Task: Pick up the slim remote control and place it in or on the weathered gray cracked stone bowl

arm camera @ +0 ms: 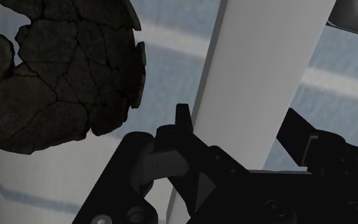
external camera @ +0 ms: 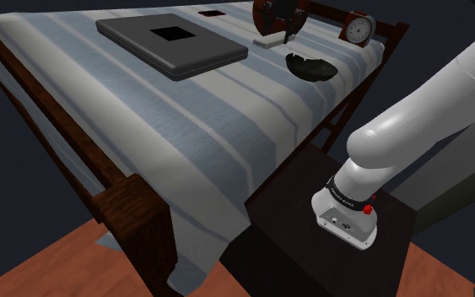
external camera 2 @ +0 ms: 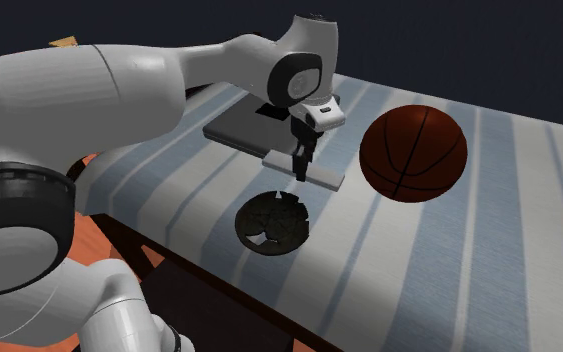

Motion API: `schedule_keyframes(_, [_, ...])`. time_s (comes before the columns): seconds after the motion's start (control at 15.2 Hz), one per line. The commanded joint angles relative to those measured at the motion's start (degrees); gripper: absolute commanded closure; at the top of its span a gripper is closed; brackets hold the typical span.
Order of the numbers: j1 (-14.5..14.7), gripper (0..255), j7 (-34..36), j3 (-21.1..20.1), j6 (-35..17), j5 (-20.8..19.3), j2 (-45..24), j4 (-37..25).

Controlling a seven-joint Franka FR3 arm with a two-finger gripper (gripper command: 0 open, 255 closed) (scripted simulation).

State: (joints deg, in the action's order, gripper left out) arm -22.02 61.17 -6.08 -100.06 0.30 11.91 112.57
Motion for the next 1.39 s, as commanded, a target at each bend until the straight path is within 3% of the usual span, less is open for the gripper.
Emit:
schedule_keyframes(0.0, [0.0, 255, -0.1, 0.0, 1.6, 0.0, -0.2, -1.8])
schedule_keyframes(0.59, [-0.1, 255, -0.1, 0.1, 8.0, -0.1, -1.0, -9.0])
schedule_keyframes(1.32, [-2.1, 255, -7.5, 5.5, 11.6, -1.0, 23.0, 11.4])
